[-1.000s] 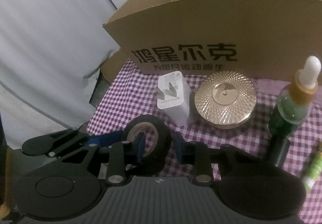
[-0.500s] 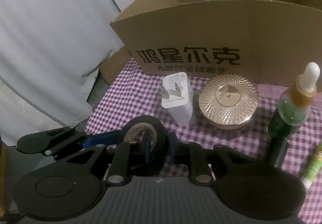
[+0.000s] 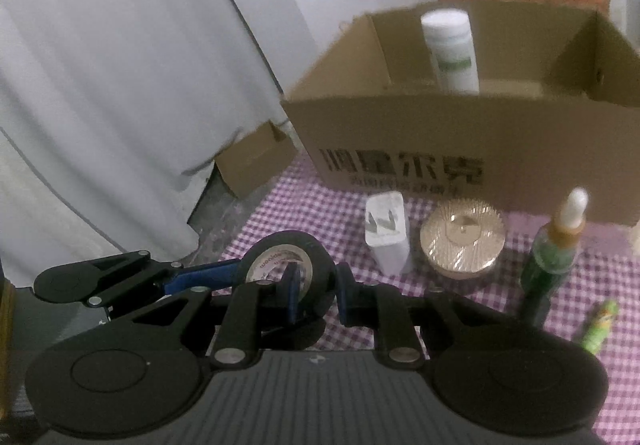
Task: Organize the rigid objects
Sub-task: 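Close the right gripper on the rim of the black tape roll, then carry the tape roll into the box, lower it and open the right gripper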
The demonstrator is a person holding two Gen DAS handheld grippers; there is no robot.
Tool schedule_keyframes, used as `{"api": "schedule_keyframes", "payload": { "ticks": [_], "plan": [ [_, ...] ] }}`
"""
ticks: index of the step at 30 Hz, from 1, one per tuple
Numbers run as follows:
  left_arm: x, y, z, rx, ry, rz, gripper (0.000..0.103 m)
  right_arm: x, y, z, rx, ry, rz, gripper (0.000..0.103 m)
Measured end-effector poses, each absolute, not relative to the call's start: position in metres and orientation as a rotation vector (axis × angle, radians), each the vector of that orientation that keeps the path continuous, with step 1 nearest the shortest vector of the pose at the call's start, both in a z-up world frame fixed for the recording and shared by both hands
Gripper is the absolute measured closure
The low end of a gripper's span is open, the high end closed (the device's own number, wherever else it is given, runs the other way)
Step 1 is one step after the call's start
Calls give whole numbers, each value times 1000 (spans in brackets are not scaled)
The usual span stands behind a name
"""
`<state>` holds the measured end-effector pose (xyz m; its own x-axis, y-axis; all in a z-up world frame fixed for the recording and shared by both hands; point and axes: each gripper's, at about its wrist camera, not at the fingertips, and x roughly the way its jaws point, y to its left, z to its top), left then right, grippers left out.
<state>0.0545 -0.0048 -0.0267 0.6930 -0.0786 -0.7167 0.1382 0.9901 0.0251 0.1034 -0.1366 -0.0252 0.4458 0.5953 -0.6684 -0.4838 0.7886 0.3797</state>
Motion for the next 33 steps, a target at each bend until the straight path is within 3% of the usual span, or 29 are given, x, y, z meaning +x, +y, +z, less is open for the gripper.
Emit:
{"api": "schedule_keyframes", "payload": {
  "ticks": [11,18,24,33],
  "plan": [
    [56,-17,52,130,611,-150,38,93,-155,58,124,680,689,82],
    [102,-27,86,147,602,-188,38,134,-167,100,102,651,686,82],
    [173,-28,73,102,750,-240,38,199,-172,99,106,770,671,82],
    [265,-38,17,102,1018,-285,38,305,-176,36,141,1081,635,82]
  ]
}}
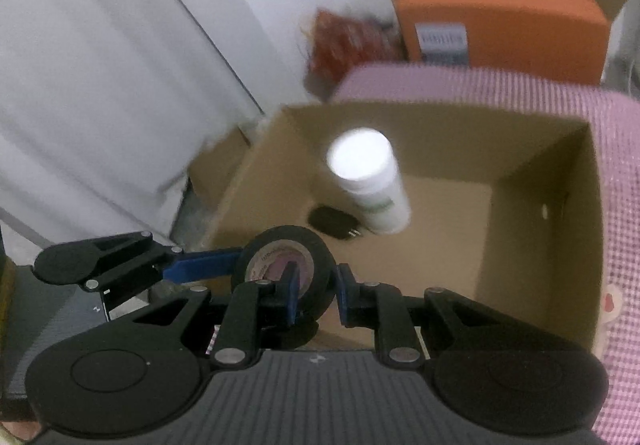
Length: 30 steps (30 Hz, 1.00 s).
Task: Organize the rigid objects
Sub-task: 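Carry the tape roll into the box, lower it and open the right gripper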
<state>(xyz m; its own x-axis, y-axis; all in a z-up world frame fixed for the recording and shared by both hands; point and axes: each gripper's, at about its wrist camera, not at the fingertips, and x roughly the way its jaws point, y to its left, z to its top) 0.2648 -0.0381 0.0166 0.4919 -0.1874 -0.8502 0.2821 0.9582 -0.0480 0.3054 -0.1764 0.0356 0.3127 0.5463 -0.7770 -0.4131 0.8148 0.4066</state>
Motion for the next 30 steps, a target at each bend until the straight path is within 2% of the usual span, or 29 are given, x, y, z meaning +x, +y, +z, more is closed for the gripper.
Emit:
{"api": "schedule_keyframes", "payload": {
  "ticks": [6,18,30],
  "plan": [
    [297,-49,-21,128,1161,-293,38,339,-171,-11,119,1237,613,82],
    [323,-53,-51,134,1281,-282,38,367,-167,-53,122,1362,600,82],
    [322,-51,-32,108,1222,-274,37,371,-178,-48,205,1342,612,80]
  ]
}}
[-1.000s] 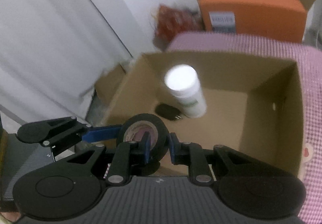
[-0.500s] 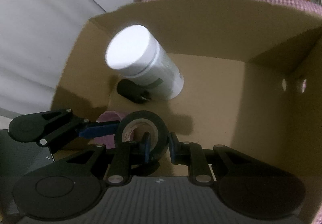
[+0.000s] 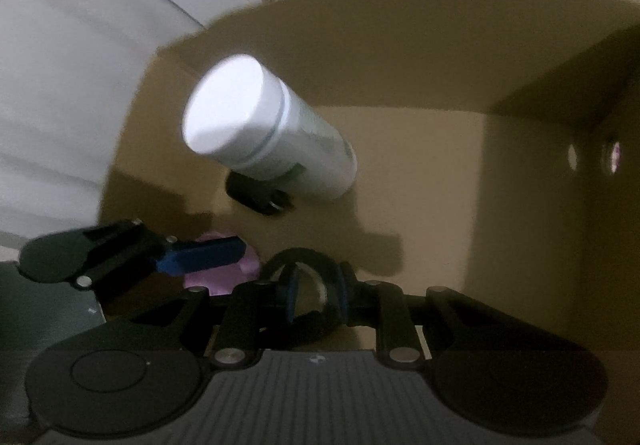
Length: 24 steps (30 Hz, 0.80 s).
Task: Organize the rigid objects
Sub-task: 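Carry the tape roll into the box, lower it and open the right gripper, then move the right gripper to the black tube beside the green dropper bottle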
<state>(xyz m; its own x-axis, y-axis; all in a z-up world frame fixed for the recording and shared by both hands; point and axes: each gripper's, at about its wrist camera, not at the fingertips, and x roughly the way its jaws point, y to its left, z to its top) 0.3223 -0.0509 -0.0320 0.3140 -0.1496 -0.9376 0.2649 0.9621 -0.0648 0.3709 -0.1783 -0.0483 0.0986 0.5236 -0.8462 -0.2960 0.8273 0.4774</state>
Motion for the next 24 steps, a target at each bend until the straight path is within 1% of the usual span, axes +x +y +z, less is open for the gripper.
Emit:
{"api": "schedule_keyframes", "payload": {
  "ticks": [6,16,20,24],
  "plan": [
    [298,-42,7,81,1102,-272,35,355,-203,-3,300,1213,673,80],
    [220,-16,78,10,864,-267,34,267,-220,87,378,944,849,80],
    [177,-5,88,-5,787,-258,33,218,-236,117,411,820,907,80],
    [142,-5,74,-5,757,-250,32,163,-258,129,414,711,911,80]
  ]
}}
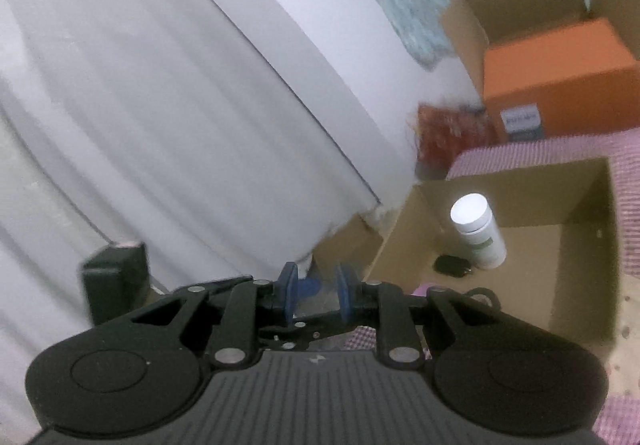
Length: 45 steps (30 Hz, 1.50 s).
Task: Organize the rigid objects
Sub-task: 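Move the right gripper to the black tube beside the green dropper bottle, then grasp the black tube with the right gripper and lift it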
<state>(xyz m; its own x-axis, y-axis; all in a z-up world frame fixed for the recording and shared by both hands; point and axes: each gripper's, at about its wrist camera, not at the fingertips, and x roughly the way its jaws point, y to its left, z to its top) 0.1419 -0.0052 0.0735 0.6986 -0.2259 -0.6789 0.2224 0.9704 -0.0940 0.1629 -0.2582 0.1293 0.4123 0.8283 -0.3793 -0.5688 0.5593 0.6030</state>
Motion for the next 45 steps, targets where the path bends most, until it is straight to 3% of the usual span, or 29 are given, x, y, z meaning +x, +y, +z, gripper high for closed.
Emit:
{"api": "schedule_keyframes", "payload": {
  "ticks": [6,19,34,37,45],
  "plan": [
    [115,-20,27,-33,806,-320,32,94,-297,101,443,675,808,79],
    [113,-88,-68,37,941,-465,36,69,-316,-42,563,902,461,79],
    [122,-110,-87,97,967,-479,50,112,-280,-72,372,964,411,79],
    [125,-112,-91,102,980,-477,57,120,-277,-78,363,988,402,79],
    [127,-115,-92,125,966,-474,59,130,-270,-80,369,1012,419,79]
  ]
}}
